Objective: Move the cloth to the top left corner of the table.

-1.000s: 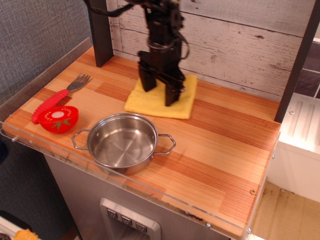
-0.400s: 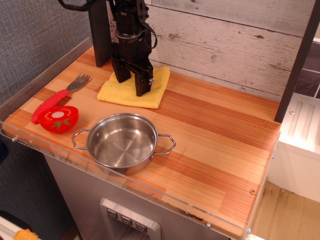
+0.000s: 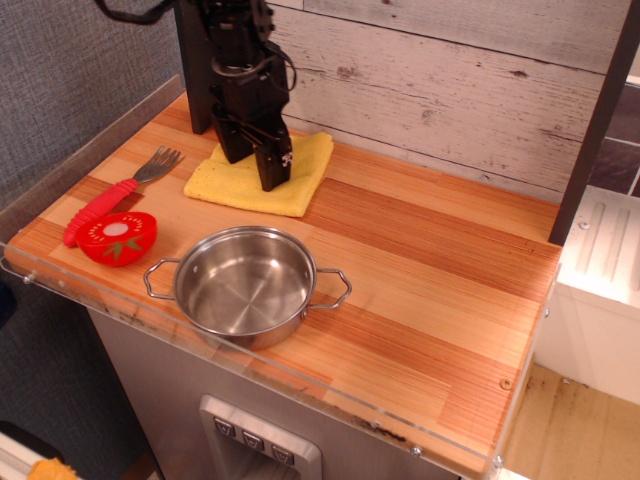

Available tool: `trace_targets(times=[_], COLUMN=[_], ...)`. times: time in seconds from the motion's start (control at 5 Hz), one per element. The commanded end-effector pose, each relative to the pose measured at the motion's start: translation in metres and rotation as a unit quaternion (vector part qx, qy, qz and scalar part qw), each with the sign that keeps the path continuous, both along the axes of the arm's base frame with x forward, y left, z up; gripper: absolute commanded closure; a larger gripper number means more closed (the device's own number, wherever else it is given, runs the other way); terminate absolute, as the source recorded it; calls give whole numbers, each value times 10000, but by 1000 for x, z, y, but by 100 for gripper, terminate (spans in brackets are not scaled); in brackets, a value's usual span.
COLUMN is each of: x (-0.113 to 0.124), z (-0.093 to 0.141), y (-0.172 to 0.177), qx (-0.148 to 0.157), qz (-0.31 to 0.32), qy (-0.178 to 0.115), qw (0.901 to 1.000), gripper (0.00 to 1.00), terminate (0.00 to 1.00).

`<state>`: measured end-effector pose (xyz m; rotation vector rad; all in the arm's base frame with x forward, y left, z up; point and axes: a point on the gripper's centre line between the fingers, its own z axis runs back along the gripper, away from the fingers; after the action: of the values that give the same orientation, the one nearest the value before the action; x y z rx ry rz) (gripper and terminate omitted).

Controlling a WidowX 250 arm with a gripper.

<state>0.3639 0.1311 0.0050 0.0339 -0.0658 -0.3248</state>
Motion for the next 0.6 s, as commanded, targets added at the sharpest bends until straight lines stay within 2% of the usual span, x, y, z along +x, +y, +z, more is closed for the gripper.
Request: trace_targets(times=[0.0, 0.4], x=[-3, -18], z=[46, 82], y=[20, 2], qx=[-468, -427], qz=[422, 350], qy=[-536, -800], qw=[9966, 9953], gripper=[0, 0], terminate=[0, 0])
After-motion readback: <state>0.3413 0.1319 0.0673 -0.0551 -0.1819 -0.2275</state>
